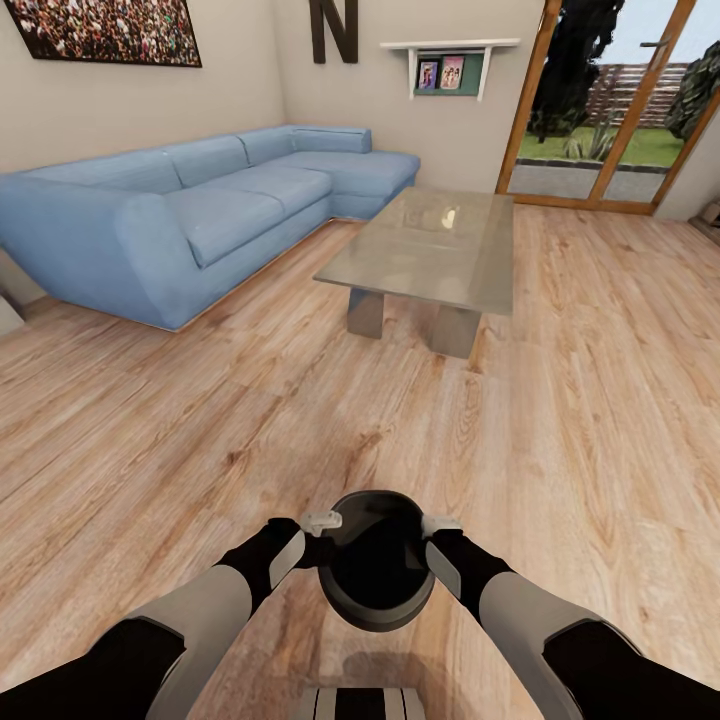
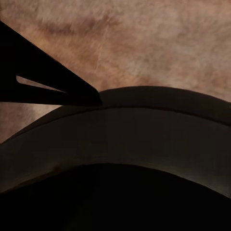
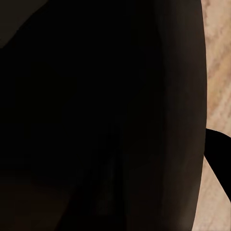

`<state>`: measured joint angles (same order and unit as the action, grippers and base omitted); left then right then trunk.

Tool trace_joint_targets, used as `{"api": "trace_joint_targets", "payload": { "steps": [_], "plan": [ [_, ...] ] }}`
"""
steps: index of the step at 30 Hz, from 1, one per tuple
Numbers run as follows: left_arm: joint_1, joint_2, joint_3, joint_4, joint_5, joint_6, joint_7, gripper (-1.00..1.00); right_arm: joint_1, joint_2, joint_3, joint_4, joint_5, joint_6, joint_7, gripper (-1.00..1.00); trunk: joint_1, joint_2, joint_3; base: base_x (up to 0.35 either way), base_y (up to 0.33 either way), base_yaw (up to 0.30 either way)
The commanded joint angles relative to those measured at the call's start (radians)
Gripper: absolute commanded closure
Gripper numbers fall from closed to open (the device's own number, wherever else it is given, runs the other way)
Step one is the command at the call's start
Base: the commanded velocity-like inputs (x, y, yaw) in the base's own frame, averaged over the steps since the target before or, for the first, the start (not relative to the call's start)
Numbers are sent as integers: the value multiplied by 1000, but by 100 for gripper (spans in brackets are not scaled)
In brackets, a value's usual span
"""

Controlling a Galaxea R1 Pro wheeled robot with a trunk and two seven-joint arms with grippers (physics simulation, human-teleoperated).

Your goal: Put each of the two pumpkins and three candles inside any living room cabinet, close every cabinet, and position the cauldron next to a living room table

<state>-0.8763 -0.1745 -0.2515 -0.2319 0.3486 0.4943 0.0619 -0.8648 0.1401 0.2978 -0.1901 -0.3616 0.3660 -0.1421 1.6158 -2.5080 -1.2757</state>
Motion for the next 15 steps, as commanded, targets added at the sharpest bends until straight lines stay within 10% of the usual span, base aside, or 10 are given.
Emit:
{"api": "trace_joint_targets", "payload": {
  "steps": [1,15],
  "plan": [
    [0,0,-8,-1,8,4,6,100,0,-1,10,-2,-9,5,-8,100,0,0,-1,0,0,0],
    [0,0,-8,-1,7,4,6,100,1,-1,15,-2,-10,5,-4,100,0,0,-1,0,0,0]
  ]
}}
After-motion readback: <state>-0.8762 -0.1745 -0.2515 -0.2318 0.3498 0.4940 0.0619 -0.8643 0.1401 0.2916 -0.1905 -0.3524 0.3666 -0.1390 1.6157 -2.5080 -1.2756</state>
